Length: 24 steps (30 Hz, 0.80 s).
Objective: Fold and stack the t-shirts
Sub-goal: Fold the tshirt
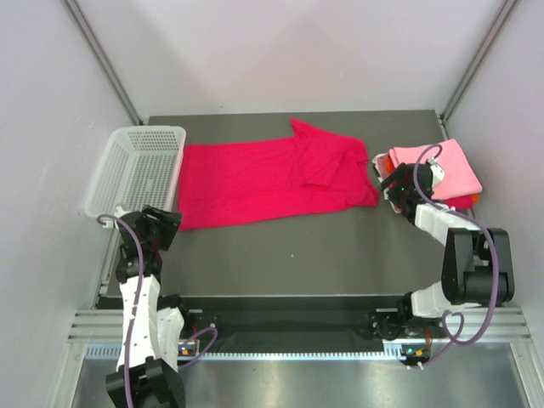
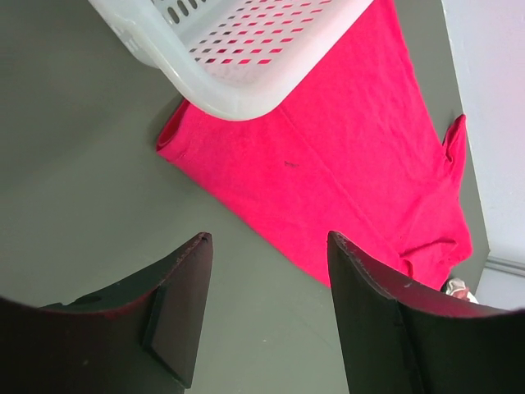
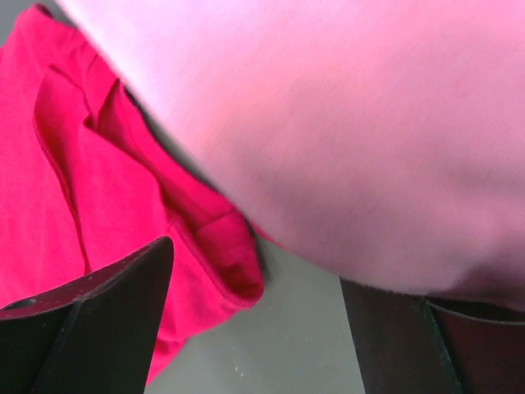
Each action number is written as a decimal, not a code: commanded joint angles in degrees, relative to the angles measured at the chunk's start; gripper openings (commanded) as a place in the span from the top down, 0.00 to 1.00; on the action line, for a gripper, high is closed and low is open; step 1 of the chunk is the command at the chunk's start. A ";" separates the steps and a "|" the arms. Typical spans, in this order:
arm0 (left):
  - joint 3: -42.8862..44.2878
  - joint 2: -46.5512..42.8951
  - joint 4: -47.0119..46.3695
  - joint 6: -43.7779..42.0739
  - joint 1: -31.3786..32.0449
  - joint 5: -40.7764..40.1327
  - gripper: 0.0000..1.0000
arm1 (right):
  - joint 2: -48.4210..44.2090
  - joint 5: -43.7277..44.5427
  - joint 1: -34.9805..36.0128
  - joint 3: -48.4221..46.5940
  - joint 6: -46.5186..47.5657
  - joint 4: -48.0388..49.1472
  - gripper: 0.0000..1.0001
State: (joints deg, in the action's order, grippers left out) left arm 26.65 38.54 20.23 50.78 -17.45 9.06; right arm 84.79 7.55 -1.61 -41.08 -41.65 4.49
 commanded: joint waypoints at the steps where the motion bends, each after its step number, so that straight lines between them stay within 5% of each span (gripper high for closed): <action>1: -1.43 0.83 -4.93 -0.86 0.23 1.31 0.38 | -4.98 3.96 3.17 0.30 2.89 0.00 0.20; 9: -5.21 3.38 -8.98 2.74 2.77 1.14 0.42 | -11.75 5.54 14.07 6.96 -6.49 1.03 0.26; 17: -9.60 2.76 -12.40 10.12 9.71 -6.50 0.47 | -7.90 8.36 15.93 8.83 -17.41 5.08 0.30; 24: -14.44 3.20 -19.25 16.54 11.91 -11.25 0.49 | 0.97 7.92 13.65 5.15 -21.81 5.71 0.54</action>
State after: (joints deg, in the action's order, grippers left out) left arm 13.37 41.50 7.70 63.22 -5.87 1.72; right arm 82.43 14.52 13.23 -32.12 -60.16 7.77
